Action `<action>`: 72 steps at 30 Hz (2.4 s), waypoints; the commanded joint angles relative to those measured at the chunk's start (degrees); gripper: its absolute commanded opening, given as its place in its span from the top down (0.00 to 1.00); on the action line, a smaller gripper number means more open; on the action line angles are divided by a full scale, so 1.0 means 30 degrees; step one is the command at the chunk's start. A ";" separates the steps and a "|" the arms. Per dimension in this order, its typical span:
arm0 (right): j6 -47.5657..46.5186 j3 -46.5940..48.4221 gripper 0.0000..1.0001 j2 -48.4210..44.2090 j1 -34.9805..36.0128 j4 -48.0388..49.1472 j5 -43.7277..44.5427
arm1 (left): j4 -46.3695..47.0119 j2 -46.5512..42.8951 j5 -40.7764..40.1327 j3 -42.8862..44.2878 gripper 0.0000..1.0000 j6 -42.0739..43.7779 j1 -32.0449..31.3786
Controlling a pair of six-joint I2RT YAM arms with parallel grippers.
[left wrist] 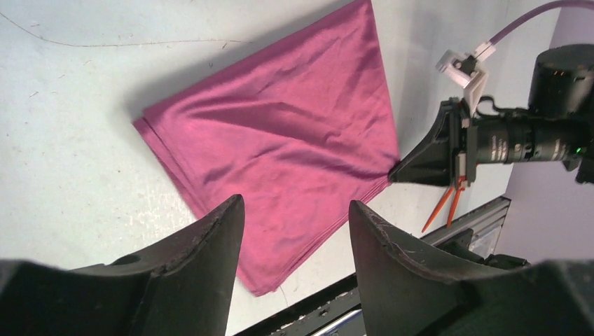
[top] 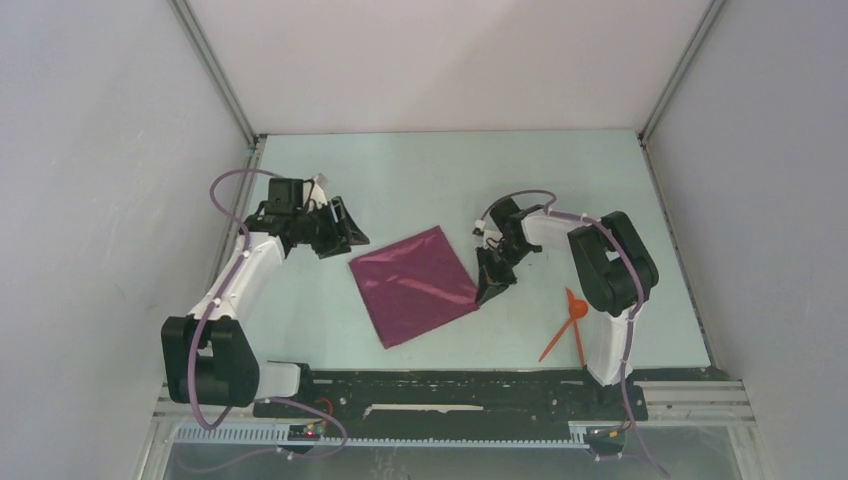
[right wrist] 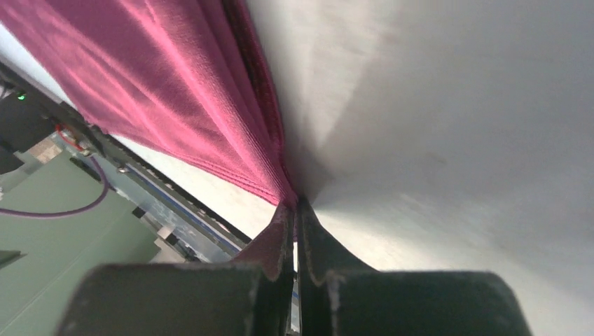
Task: Fold the napkin into a case and place the utensils inside
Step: Rotate the lower triangle-folded napkin at the center of the board, then pick up the lower triangle-folded napkin from the center of the board.
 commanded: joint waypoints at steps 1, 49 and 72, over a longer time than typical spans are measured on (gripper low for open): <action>-0.2469 0.1472 1.00 0.0267 -0.1672 -0.3350 0.4270 | 0.0448 -0.0029 0.1204 -0.0167 0.38 0.0747 -0.0120; -0.2508 0.8683 0.35 0.2792 1.2551 -0.6977 1.3556 | 0.3722 -0.5200 0.1575 -0.5935 0.37 -0.2313 0.6143; -0.2438 0.7742 0.56 0.3566 1.2685 -0.5635 1.3308 | 0.3715 -0.5201 0.2049 -0.5975 0.37 -0.2052 0.6336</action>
